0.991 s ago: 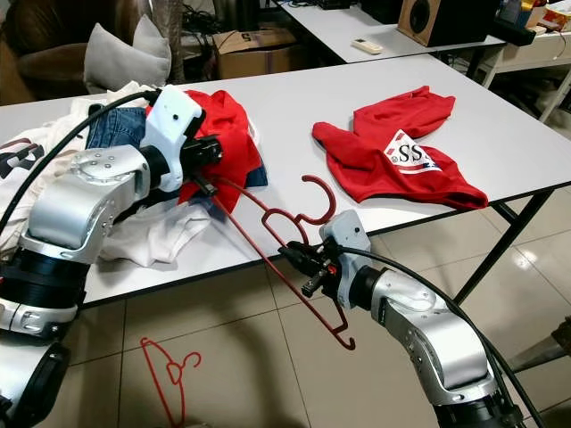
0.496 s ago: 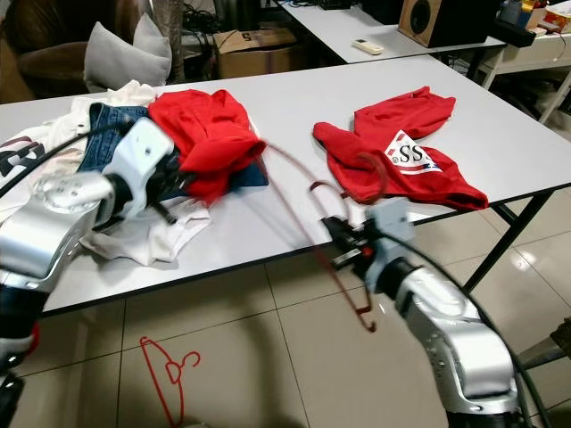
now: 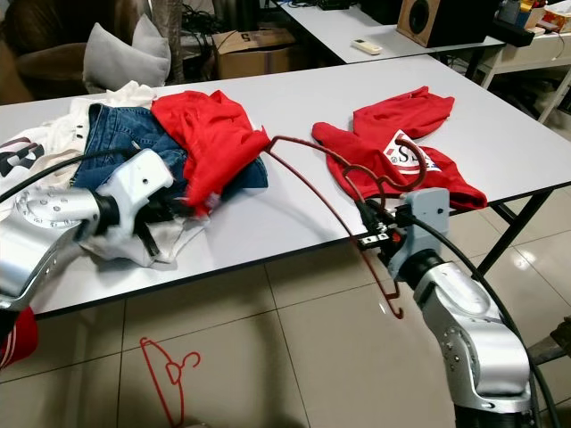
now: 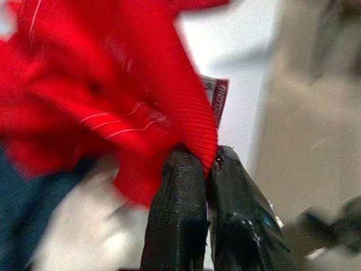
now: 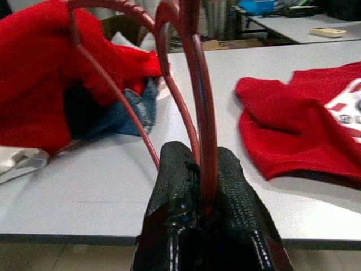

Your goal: Hang hanger

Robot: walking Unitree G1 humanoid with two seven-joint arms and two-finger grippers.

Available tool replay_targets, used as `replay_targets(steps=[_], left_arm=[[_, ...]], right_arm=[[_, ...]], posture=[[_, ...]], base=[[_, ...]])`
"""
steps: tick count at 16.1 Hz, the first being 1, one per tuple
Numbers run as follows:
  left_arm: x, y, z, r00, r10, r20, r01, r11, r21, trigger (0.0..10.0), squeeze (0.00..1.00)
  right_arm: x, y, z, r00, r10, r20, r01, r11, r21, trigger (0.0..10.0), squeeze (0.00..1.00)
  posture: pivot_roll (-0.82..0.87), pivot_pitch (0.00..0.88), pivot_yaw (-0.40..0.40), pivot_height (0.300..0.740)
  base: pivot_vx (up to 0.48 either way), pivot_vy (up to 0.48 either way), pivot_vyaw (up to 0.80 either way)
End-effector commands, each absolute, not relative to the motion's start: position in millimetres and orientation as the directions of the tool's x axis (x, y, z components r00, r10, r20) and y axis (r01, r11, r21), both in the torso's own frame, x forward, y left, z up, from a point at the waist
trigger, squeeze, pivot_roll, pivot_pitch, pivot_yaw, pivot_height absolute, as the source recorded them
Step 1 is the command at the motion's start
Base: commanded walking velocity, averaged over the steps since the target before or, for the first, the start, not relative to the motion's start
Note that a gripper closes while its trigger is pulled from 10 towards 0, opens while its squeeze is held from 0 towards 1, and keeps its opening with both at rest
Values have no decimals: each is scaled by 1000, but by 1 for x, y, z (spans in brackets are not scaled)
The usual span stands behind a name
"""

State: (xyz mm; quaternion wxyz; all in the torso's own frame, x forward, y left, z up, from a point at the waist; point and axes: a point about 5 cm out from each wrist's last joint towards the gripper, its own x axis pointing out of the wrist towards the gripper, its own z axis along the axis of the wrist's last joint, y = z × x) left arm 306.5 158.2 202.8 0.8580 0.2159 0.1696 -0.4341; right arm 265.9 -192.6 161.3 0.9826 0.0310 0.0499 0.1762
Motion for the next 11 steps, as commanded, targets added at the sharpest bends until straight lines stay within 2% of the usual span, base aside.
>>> replay_targets(steps=[1,2,4,6,7,11], left_arm=[[305,157,210,552,-708,-441,825,540,165,0,0],[309,150,223,562,-757,-333,816,574,72,0,0],[308,147,231,536,-793,-288,833,552,30,0,0],[304,147,240,496,-830,-256,860,511,10,0,0],[302,148,261,458,-875,-154,884,467,-20,0,0],[314,154,302,507,-857,96,861,495,-119,0,0]], right_arm=[[265,-191,171,932,360,-39,-357,931,74,10000,0],[261,-188,169,925,376,-43,-372,925,79,10000,0],[260,-191,168,931,363,-44,-359,930,76,10000,0],[260,-194,171,934,356,-37,-353,933,73,10000,0],[259,-198,177,932,362,-22,-360,931,70,10000,0],[252,-198,169,906,415,-82,-412,910,58,10000,0]], posture=[[-112,0,46,740],[-112,0,50,740],[-114,0,54,740],[-114,0,54,740],[-118,0,61,740],[-117,0,62,740]], base=[[0,0,0],[0,0,0],[0,0,0],[0,0,0],[0,0,0],[0,0,0]])
